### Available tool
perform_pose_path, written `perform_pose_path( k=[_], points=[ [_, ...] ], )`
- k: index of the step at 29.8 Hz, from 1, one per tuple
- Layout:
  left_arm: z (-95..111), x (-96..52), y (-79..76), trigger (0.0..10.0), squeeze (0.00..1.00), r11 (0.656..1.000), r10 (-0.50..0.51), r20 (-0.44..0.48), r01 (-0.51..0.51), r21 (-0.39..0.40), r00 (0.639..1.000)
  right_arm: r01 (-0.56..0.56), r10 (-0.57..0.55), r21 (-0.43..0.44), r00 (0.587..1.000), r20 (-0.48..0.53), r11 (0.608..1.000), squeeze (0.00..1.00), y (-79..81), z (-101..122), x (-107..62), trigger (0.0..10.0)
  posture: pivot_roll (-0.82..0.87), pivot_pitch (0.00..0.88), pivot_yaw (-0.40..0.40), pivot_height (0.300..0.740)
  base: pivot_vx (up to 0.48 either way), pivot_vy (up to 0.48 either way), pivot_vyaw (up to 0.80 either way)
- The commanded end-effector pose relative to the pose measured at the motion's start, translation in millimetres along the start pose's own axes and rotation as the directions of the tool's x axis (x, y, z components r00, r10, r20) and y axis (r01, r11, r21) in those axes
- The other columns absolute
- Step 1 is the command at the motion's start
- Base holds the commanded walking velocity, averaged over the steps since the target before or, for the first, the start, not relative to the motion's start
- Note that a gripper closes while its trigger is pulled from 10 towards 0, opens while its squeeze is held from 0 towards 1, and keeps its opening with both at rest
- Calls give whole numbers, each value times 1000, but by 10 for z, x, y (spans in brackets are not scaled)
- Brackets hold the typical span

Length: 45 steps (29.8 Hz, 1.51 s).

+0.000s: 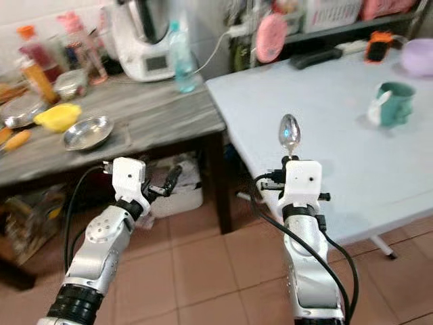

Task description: Setting the table

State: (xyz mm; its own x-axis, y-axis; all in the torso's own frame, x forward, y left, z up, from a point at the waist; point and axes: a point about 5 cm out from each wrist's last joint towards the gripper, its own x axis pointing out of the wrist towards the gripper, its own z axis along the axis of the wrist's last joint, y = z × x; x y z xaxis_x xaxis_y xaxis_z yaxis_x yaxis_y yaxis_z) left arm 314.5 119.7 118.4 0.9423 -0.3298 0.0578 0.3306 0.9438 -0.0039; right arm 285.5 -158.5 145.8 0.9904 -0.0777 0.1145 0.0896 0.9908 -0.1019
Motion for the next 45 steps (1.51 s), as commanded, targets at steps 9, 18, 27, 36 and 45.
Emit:
perform_pose_path(
  k=[9, 18, 27, 36, 45],
  points=[
    [-1, -32, 109, 10000, 0, 998, 61, -7, -61, 4, 998, -51, 51, -5, 998, 22, 999, 0, 107, 34, -8, 10000, -124, 0, 96, 740, 322, 0, -313],
    [-3, -24, 170, 10000, 0, 994, 105, -11, -104, 15, 994, -58, 58, -2, 998, 18, 998, 0, 105, 32, -3, 10000, -125, 0, 93, 740, 0, 0, 62],
    [9, -22, 177, 10000, 0, 992, 122, -3, -122, 27, 993, -90, 91, -26, 995, 40, 996, 0, 145, 58, -5, 10000, -121, 0, 95, 740, 0, 0, 46],
    [31, -18, 151, 10000, 0, 996, 88, 3, -88, 29, 996, -102, 102, -12, 994, 45, 995, 0, 183, 64, -19, 10000, -118, 0, 100, 740, 0, 0, 635],
    [39, -19, 155, 10000, 0, 996, 87, 4, -87, 36, 996, -101, 102, -14, 994, 46, 995, 0, 182, 61, -25, 10000, -118, 0, 106, 740, 0, 0, 651]
  ],
)
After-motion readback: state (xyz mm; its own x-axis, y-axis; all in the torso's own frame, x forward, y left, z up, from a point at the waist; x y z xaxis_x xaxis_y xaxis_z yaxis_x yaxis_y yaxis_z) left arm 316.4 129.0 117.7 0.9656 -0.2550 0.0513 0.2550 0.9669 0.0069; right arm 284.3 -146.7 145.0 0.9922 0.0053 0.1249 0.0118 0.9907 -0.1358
